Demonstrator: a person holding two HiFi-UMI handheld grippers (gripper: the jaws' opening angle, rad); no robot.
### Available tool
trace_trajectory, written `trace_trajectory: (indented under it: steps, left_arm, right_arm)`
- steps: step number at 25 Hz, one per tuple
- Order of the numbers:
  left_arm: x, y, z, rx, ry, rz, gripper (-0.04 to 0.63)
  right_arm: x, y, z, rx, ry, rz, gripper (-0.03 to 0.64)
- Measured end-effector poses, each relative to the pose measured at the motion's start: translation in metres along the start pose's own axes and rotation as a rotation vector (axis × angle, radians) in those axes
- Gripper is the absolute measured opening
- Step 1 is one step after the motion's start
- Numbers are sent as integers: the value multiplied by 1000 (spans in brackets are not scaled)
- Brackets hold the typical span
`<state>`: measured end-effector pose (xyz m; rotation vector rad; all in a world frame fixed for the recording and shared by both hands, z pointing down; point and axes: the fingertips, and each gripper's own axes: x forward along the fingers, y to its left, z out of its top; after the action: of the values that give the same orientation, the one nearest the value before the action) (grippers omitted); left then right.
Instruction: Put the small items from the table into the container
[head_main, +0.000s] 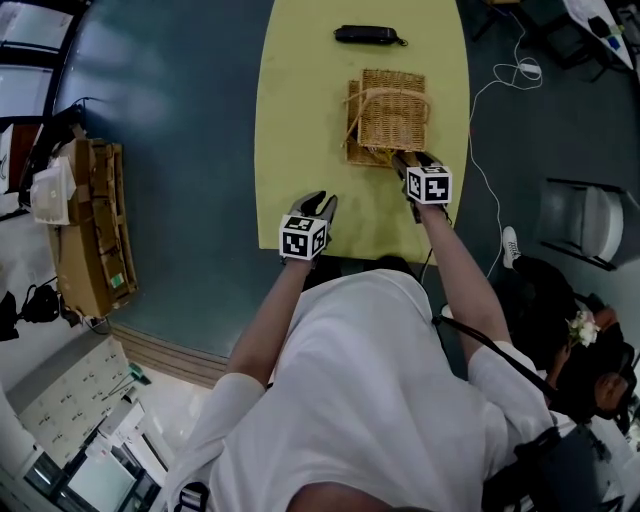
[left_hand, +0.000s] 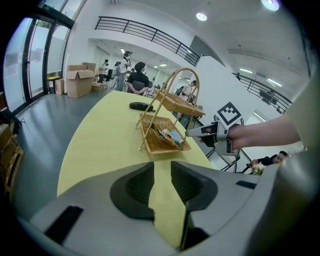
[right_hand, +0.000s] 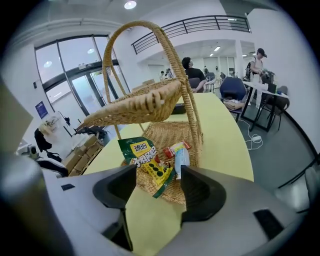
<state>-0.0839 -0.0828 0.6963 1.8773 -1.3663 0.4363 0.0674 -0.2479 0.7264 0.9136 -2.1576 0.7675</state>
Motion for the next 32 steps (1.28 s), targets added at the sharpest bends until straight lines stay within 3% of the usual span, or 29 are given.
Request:
trace_trajectory:
  steps: [9,23,28,32]
  left_arm:
    - [-11,-9,11,55,-33,-85,109]
    - [-61,-17,24,184,-86,-234,109]
    - [-69,-31,40,150,-178,-213,109]
    - [-84,-55,32,136,-207,-230,107]
  right_arm:
    - [-40,26,-9,15,-51,-37,272]
    - [-128,114,-45,159,-230,-75,265]
    - [-162,124,-48,70,-282,-81,141]
    - [-192,141,-53,17,-325,-62,42]
